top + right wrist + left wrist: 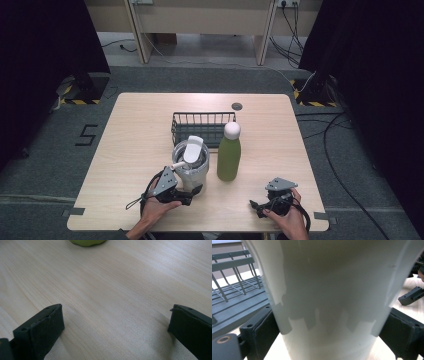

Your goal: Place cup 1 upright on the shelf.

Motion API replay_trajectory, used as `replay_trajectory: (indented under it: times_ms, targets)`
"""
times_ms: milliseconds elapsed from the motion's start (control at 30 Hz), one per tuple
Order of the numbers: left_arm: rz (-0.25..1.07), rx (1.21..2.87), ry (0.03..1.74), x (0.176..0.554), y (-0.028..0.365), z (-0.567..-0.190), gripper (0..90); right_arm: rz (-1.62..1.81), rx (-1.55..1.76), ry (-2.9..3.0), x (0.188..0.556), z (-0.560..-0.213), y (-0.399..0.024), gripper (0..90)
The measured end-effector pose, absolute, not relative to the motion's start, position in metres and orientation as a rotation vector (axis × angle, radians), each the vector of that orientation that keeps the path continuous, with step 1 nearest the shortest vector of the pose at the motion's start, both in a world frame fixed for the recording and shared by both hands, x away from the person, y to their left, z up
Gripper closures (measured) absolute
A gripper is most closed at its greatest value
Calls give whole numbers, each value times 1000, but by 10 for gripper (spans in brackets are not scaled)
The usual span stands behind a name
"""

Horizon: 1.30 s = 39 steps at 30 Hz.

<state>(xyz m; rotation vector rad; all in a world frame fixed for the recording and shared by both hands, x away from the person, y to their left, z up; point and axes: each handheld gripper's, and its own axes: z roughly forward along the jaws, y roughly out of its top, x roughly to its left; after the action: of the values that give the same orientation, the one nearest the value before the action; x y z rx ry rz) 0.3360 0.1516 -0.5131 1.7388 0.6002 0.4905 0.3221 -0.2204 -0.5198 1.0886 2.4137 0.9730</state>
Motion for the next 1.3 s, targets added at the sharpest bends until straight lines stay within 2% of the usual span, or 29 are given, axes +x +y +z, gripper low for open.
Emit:
replay_trajectory:
  times_ms: [1300]
  targets:
    - [467,1655,562,346,147,-520,106,973,1088,2414,322,-520,-220,3]
